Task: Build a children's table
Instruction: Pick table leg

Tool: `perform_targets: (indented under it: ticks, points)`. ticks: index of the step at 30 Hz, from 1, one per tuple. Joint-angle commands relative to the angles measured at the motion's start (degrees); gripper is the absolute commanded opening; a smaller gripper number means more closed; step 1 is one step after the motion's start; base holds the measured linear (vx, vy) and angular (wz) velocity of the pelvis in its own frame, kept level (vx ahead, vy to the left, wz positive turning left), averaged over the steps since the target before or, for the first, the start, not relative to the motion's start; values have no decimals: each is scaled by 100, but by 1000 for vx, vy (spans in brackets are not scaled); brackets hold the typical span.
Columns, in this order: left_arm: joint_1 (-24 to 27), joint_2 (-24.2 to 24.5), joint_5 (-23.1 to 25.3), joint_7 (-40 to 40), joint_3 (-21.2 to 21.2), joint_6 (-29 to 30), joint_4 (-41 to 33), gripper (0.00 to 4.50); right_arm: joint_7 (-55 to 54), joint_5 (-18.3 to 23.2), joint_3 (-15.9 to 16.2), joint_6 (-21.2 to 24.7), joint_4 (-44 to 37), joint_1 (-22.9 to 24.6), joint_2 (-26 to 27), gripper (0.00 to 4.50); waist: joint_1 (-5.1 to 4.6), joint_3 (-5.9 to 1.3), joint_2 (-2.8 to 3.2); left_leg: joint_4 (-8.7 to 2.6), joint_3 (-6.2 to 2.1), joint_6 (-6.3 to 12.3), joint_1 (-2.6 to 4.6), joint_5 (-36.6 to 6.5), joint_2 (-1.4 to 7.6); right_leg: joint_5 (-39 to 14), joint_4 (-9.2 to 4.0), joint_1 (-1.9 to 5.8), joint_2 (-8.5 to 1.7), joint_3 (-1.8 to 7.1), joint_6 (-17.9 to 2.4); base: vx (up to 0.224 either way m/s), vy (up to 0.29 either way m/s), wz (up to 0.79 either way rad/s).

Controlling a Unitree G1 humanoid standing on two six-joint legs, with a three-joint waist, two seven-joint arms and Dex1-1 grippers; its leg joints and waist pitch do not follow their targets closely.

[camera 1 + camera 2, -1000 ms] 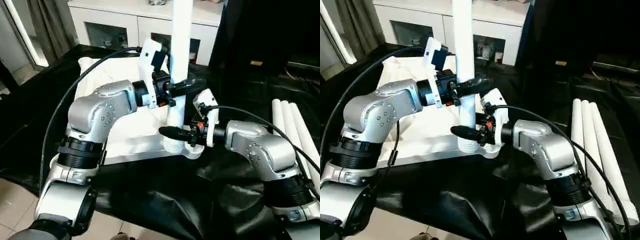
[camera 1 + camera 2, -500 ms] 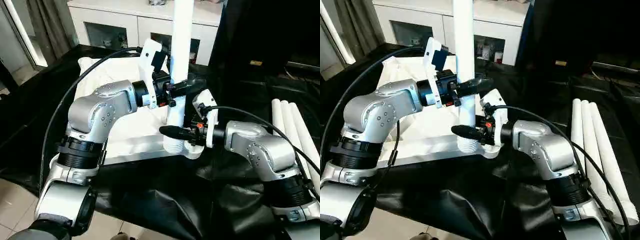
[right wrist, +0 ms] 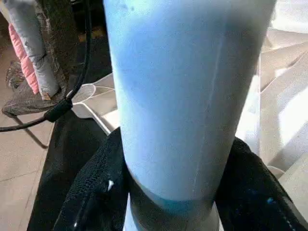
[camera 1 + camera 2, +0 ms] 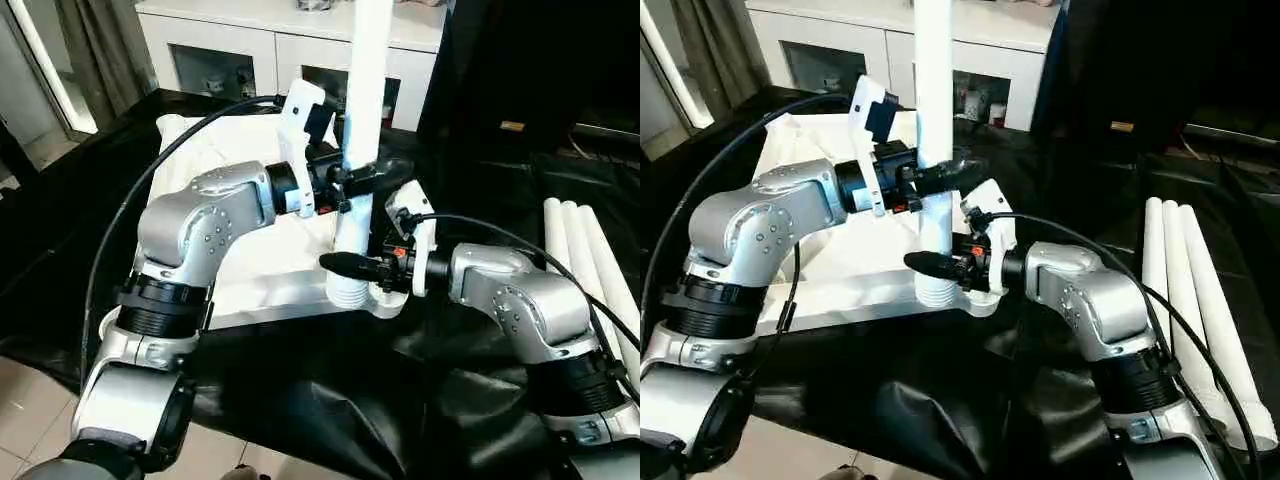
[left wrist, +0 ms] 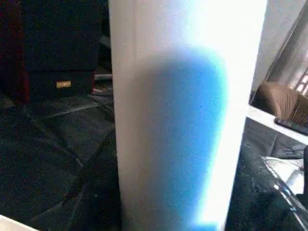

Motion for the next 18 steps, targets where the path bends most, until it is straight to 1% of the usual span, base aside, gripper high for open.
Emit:
perform_targets:
  ticks: [1, 3, 4, 5, 6, 7, 8, 9, 10, 11, 12, 13, 14, 16, 17, 18]
  points:
    - [38, -63, -44, 60, 148, -73, 116, 294, -115, 5, -177, -88, -32, 15, 35, 191, -7, -457, 14, -339, -111, 9, 97, -414, 181, -135, -371, 363, -400, 258, -1304, 0, 0, 0]
    - [39, -162, -48, 116, 276, -314, 193, 316, -189, 19, -252, -129, -46, 43, 74, 191, -2, -460, 8, -338, -114, 13, 95, -430, 179, -157, -376, 370, -404, 260, -1301, 0, 0, 0]
    - [20, -250, -58, 172, 398, -555, 275, 329, -242, 45, -322, -153, -48, 54, 112, 191, 6, -464, 35, -338, -121, 8, 94, -437, 181, -153, -371, 373, -412, 257, -1298, 0, 0, 0]
    - [16, -267, -60, 183, 423, -602, 292, 336, -252, 51, -336, -158, -48, 55, 119, 191, -1, -463, 16, -340, -121, 6, 90, -459, 183, -125, -379, 379, -408, 257, -1303, 0, 0, 0]
    - [16, -267, -60, 183, 423, -602, 292, 342, -252, 51, -336, -158, -48, 55, 119, 191, 2, -470, 14, -339, -126, 18, 93, -431, 184, -79, -364, 381, -405, 252, -1305, 0, 0, 0]
    - [-39, -529, -246, 266, 833, -1176, 483, 349, -406, 141, -538, -236, -33, 54, 238, 191, 3, -468, 24, -340, -127, 25, 93, -436, 185, -79, -369, 376, -406, 254, -1303, 0, 0, 0]
    - [-57, -627, -340, 282, 992, -1371, 546, 353, -463, 174, -613, -267, -26, 49, 283, 191, 3, -460, 25, -332, -117, 30, 82, -460, 166, -88, -391, 377, -412, 254, -1328, 0, 0, 0]
    - [-79, -762, -500, 334, 1219, -1575, 610, 353, -553, 204, -712, -324, -11, 38, 345, 191, 0, -468, 15, -334, -118, 38, 81, -469, 168, -89, -394, 387, -416, 253, -1357, 0, 0, 0]
    - [-104, -918, -700, 414, 1488, -1753, 668, 355, -667, 225, -821, -402, 11, 22, 415, 191, 13, -471, 25, -330, -121, 22, 83, -513, 173, -102, -391, 386, -429, 249, -1395, 0, 0, 0]
    - [-111, -1027, -872, 456, 1679, -1801, 674, 355, -761, 222, -893, -466, 36, 8, 461, 191, 12, -473, 23, -340, -127, 23, 91, -552, 188, -91, -386, 380, -426, 245, -1422, 0, 0, 0]
    - [-111, -1027, -872, 456, 1679, -1801, 674, 355, -761, 222, -893, -466, 36, 8, 461, 191, 6, -472, 20, -339, -126, 17, 89, -565, 190, -72, -374, 382, -419, 244, -1420, 0, 0, 0]
    - [-110, -1154, -1141, 574, 1944, -1797, 648, 355, -932, 187, -1019, -593, 98, -12, 520, 191, -5, -462, 31, -347, -128, 17, 99, -604, 188, -128, -381, 373, -405, 241, -1375, 0, 0, 0]
    - [-109, -1191, -1225, 611, 2032, -1831, 638, 355, -1007, 172, -1076, -644, 125, -18, 544, 191, -11, -459, 21, -345, -117, 15, 99, -618, 182, -179, -398, 364, -412, 245, -1378, 0, 0, 0]
    - [-64, -1132, -1241, 508, 2052, -1854, 577, 355, -1206, 76, -1211, -788, 181, -14, 564, 190, -7, -461, 28, -344, -116, 8, 104, -592, 180, -217, -395, 359, -408, 247, -1354, 0, 0, 0]
    - [13, -974, -1054, 325, 1878, -1853, 508, 355, -1341, -63, -1244, -893, 228, 4, 514, 190, -13, -461, 31, -347, -116, 10, 111, -583, 179, -249, -396, 355, -396, 245, -1313, 0, 0, 0]
    - [35, -926, -996, 272, 1823, -1852, 488, 355, -1376, -103, -1250, -921, 241, 9, 498, 190, -15, -458, 38, -356, -123, -7, 111, -539, 184, -293, -390, 346, -389, 244, -1233, 0, 0, 0]
